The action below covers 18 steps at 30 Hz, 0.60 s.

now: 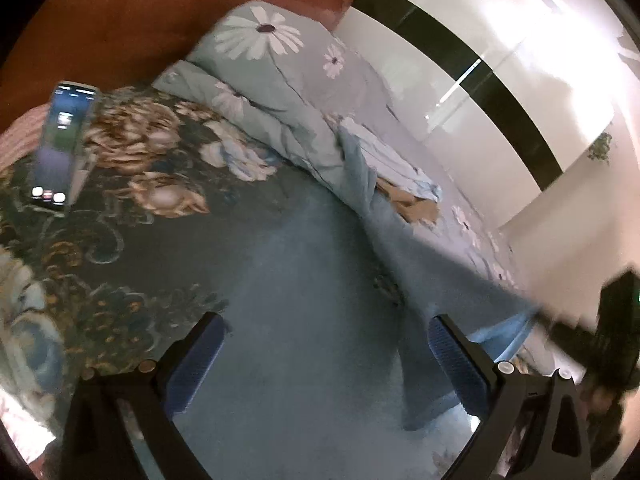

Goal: Fold clothes
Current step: 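Grasp the light blue shirt from the pile with the right gripper, then pull the light blue shirt off the pile and drag it onto the sheet with the right gripper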

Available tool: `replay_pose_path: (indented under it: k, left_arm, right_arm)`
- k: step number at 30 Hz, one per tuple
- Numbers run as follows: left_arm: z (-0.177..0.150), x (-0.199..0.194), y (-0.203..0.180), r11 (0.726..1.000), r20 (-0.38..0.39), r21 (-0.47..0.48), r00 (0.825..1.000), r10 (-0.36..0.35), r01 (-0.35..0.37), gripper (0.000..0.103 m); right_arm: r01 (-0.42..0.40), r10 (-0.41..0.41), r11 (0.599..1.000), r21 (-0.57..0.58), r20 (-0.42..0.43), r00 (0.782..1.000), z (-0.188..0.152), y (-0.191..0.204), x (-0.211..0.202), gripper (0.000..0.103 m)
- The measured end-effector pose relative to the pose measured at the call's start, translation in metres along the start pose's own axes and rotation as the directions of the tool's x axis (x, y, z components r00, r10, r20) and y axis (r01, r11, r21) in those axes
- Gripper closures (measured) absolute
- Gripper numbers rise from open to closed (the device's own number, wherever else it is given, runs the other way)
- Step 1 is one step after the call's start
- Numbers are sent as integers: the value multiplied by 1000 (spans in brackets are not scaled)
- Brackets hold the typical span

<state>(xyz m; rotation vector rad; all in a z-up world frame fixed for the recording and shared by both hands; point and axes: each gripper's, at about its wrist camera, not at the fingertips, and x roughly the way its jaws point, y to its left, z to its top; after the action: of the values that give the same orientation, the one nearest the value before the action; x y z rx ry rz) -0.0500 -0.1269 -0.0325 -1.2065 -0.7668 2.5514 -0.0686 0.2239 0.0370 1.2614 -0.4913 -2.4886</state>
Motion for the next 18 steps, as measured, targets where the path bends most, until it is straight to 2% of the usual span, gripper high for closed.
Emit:
replay_pose_path:
  k: [4, 8, 14, 16, 18]
  left_arm:
    - [-7, -22, 10, 999, 4, -46, 1000, 16, -16, 0]
    - [-16, -32, 5, 999, -9, -23, 999, 36, -36, 0]
    - [-24, -25, -9, 999, -35, 0, 998, 45, -45, 0]
    - [-25, -18, -12, 999, -48, 7, 997, 52, -52, 0]
    - [-26, -10, -15, 998, -61, 15, 996, 59, -58, 0]
  right_arm:
    - [-41, 44, 998, 39, -75, 996, -58, 11, 29, 99]
    - [-79, 85, 996, 46, -140, 986, -106, 32, 60, 99]
    - [-155, 168, 985, 76, -201, 965, -145, 44, 77, 99]
    - [-156, 166, 986, 62, -236, 957, -156, 43, 78, 99]
    - [-119, 125, 992, 41, -249, 960, -162, 40, 80, 98]
